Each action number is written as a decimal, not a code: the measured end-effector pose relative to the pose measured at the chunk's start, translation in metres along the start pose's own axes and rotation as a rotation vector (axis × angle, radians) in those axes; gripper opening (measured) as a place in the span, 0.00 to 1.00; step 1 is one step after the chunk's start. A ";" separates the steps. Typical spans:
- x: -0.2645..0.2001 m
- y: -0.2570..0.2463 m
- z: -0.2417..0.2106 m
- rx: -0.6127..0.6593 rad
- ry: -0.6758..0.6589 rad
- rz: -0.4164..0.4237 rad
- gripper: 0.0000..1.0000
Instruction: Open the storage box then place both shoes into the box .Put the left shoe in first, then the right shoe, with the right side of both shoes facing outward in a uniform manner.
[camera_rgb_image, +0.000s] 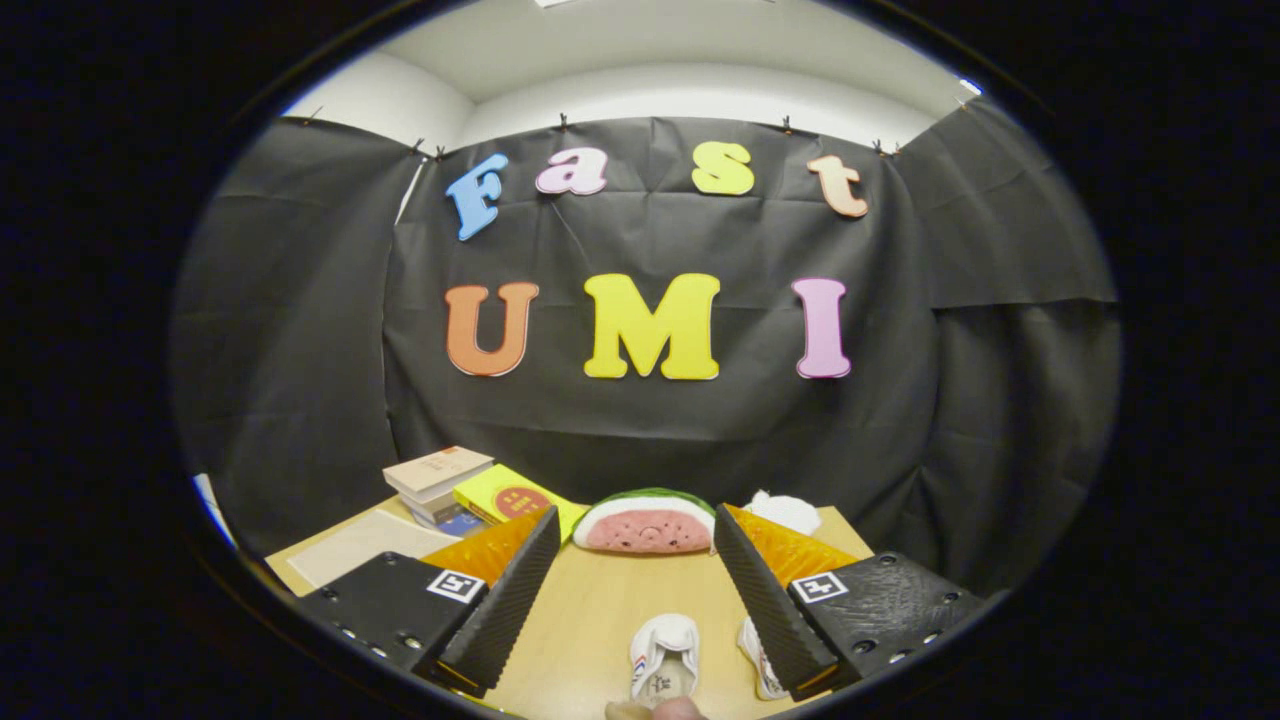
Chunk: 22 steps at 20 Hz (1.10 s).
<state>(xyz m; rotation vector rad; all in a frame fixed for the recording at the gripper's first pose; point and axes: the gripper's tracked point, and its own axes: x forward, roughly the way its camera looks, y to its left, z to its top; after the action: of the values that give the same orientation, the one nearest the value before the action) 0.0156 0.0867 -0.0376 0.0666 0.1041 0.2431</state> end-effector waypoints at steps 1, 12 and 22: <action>0.001 0.006 -0.004 0.000 0.006 0.007 0.95; 0.018 0.127 -0.105 0.132 0.220 0.213 0.95; 0.037 0.206 -0.193 0.274 0.450 0.351 0.95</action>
<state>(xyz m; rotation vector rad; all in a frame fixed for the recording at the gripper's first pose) -0.0193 0.3055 -0.2165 0.3036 0.5763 0.5915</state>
